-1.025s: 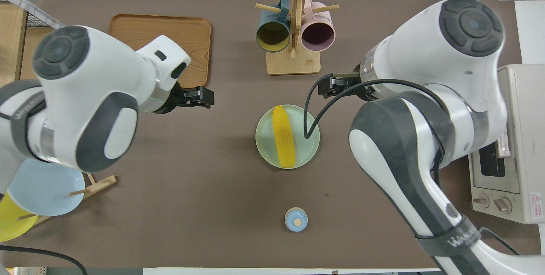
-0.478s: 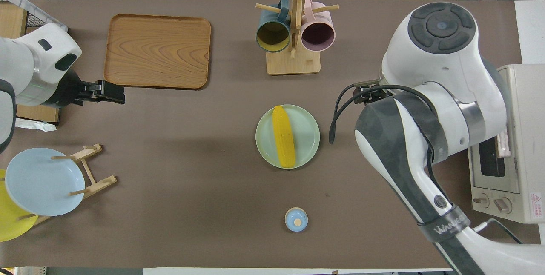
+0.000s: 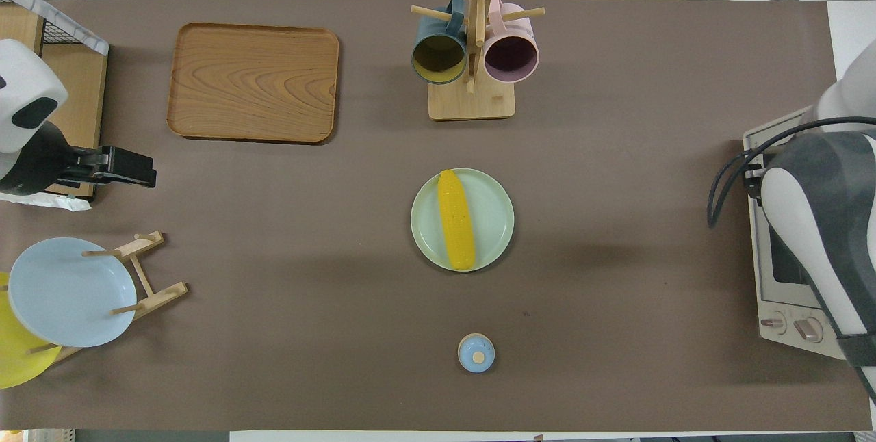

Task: Put corn in oven
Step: 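Pull the toaster oven door open with the right gripper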

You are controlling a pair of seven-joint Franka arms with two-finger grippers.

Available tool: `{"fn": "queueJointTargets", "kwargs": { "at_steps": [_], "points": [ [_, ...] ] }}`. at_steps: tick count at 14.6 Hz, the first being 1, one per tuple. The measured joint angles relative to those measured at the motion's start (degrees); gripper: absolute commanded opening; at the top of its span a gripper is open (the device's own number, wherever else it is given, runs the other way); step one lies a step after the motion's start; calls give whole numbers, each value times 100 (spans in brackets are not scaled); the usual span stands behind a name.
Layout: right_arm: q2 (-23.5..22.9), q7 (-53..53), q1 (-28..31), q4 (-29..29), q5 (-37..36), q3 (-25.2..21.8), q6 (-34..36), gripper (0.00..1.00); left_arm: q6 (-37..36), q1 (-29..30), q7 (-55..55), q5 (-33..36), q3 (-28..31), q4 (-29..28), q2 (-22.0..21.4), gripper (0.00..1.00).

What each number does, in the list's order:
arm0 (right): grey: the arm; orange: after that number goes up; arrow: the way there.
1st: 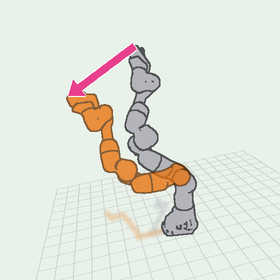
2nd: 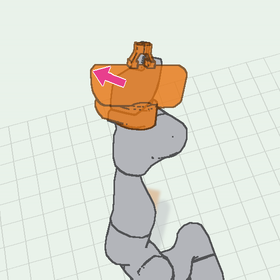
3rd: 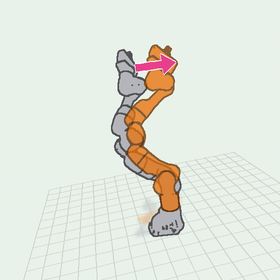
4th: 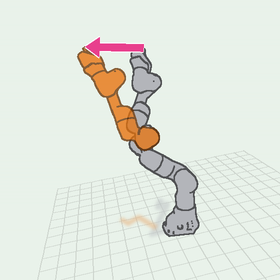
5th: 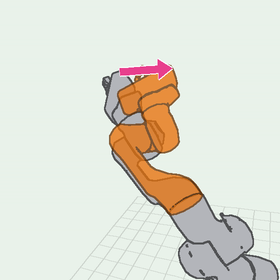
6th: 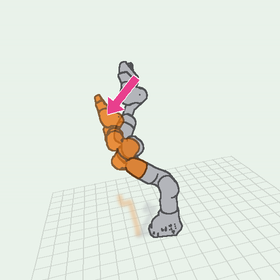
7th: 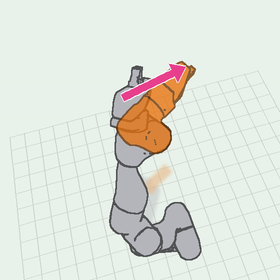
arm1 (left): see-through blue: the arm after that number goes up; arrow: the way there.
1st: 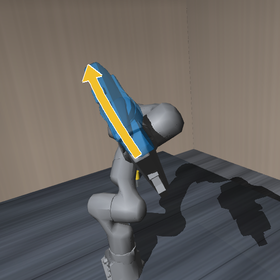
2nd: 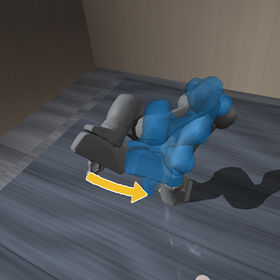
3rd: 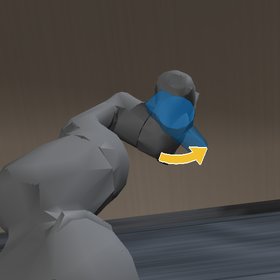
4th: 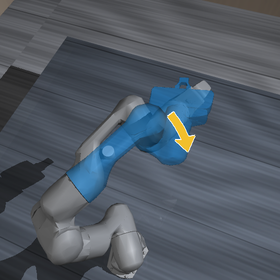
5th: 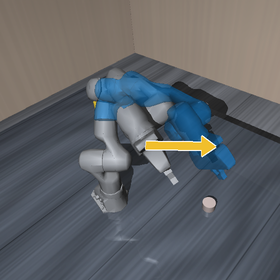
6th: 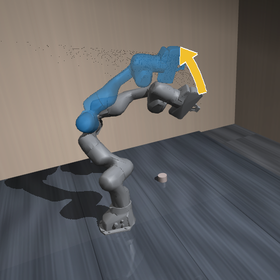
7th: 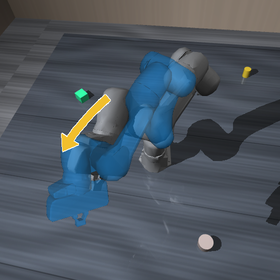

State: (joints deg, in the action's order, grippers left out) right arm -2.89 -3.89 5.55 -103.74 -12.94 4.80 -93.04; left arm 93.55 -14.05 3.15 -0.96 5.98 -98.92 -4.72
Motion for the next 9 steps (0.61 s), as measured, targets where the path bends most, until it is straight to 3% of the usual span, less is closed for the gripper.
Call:
{"fn": "queueJointTargets", "kwargs": {
  "at_steps": [4, 9],
  "points": [
    [132, 433, 71, -467, -540, 2, -350, 0, -123, 0, -4, 137, -16, 35, -32, 100],
    [218, 1137, 506, -757, -610, -1, -934, 0, -121, 13, -3, 140, -55, 38, -32, 100]
  ]
}}
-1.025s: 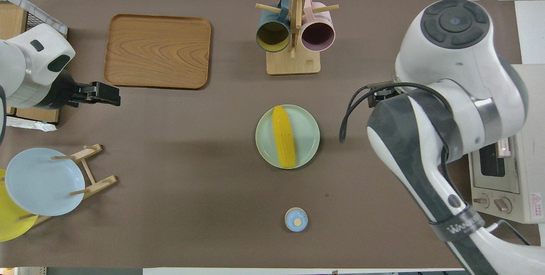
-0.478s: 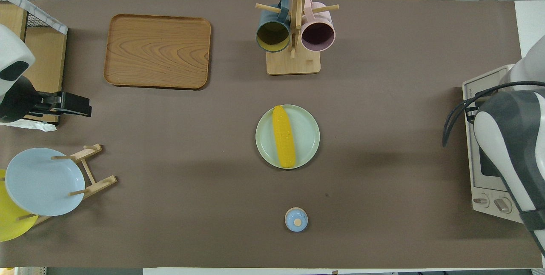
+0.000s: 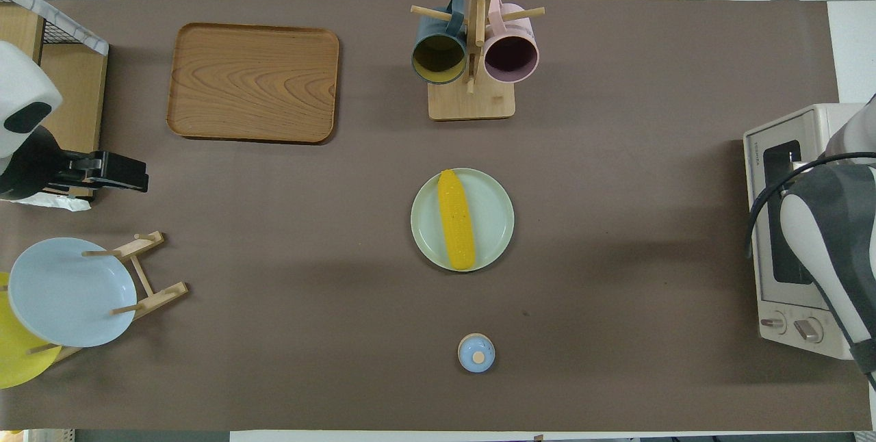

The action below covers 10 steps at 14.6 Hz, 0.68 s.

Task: Put corn in oven
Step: 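Pull the toaster oven door open with the right gripper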

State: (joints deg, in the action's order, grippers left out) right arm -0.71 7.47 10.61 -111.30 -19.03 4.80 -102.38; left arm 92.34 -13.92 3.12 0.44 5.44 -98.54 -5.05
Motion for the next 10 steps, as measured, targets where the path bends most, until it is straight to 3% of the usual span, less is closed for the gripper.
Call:
{"fn": "queueJointTargets", "kwargs": {
  "at_steps": [6, 10],
  "points": [
    [102, 51, -8, -116, 218, 22, -61, 0, 55, 163, 0, -39, -109, 76, 130, 100],
    [155, -389, -395, -482, 632, 63, -431, 0, 235, 291, 0, -46, -157, 94, 390, 100]
  ]
}}
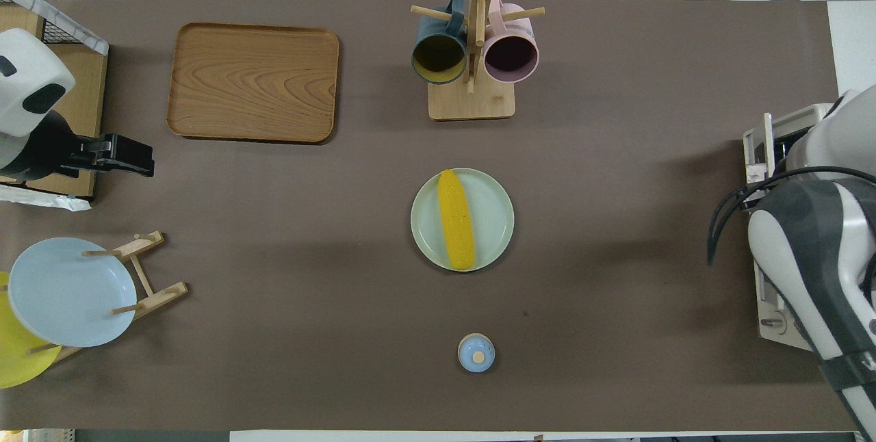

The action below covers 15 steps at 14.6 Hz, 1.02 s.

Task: Put corn in oven
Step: 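Pull the toaster oven door open with the right gripper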

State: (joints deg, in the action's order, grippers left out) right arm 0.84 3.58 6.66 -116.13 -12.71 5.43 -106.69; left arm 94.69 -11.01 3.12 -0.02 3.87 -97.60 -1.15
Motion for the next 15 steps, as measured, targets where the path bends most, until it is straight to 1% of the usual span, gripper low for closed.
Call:
{"fn": "queueJointTargets", "kwargs": {
  "at_steps": [4, 6, 9, 11, 13, 15],
  "points": [
    [-92, -243, -253, -573, 389, 9, -921, 0, -13, 99, 0, -1, -108, 114, -3, 100],
    [-187, -272, -272, -811, 598, 32, -1347, 0, -18, 218, 0, -2, -229, 124, -12, 100],
    [-395, -309, -256, -1086, 953, 22, -1931, 0, -19, 244, 0, -2, -278, 122, -11, 100],
    [-496, -393, -258, -1335, 1009, 23, -2411, 0, -19, 244, 0, -2, -297, 116, -7, 100],
    [-554, -443, -259, -1470, 1035, 23, -2625, 0, -19, 244, 0, -3, -308, 108, -3, 100],
    [-585, -477, -280, -1511, 1093, 22, -2668, 0, -19, 243, 0, -4, -311, 107, -1, 100]
  ]
}}
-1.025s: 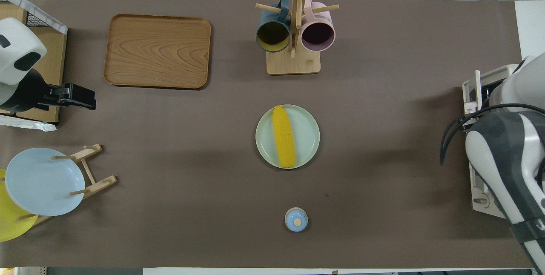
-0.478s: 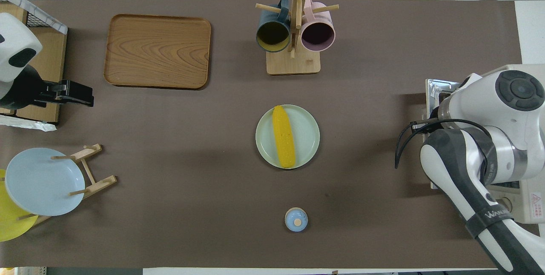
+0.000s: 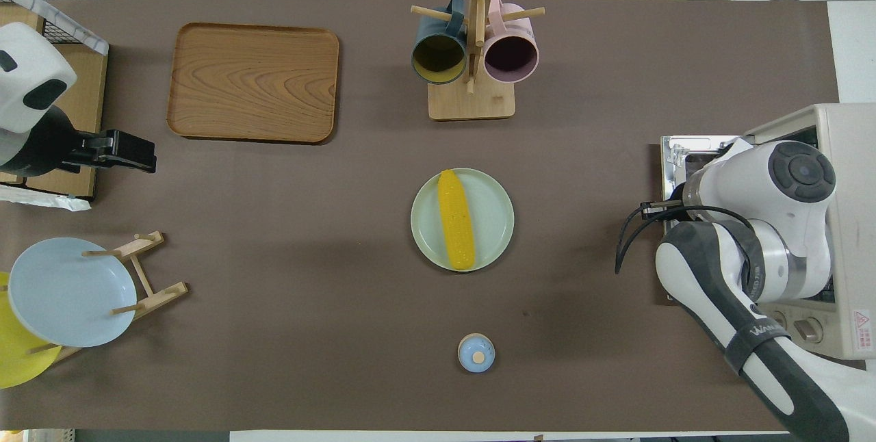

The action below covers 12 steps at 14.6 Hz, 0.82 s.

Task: Put corn in oven
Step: 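Pull the toaster oven door open with the right gripper, then grasp the corn on the green plate with the right gripper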

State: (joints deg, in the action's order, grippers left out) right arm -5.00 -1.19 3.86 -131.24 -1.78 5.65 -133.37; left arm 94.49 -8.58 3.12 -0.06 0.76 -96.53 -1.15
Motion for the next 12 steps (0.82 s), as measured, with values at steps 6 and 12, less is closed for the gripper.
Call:
{"fn": "queueJointTargets", "kwargs": {
  "at_steps": [6, 12],
  "points": [
    [-148, -783, -698, 1038, 158, 6, 957, 25, 4, 8, 1, 0, 12, 1, 0, 100],
    [-553, -1570, -1682, 1835, 199, 15, 578, 47, 4, 41, 1, 0, 28, 1, 0, 100]
  ]
}}
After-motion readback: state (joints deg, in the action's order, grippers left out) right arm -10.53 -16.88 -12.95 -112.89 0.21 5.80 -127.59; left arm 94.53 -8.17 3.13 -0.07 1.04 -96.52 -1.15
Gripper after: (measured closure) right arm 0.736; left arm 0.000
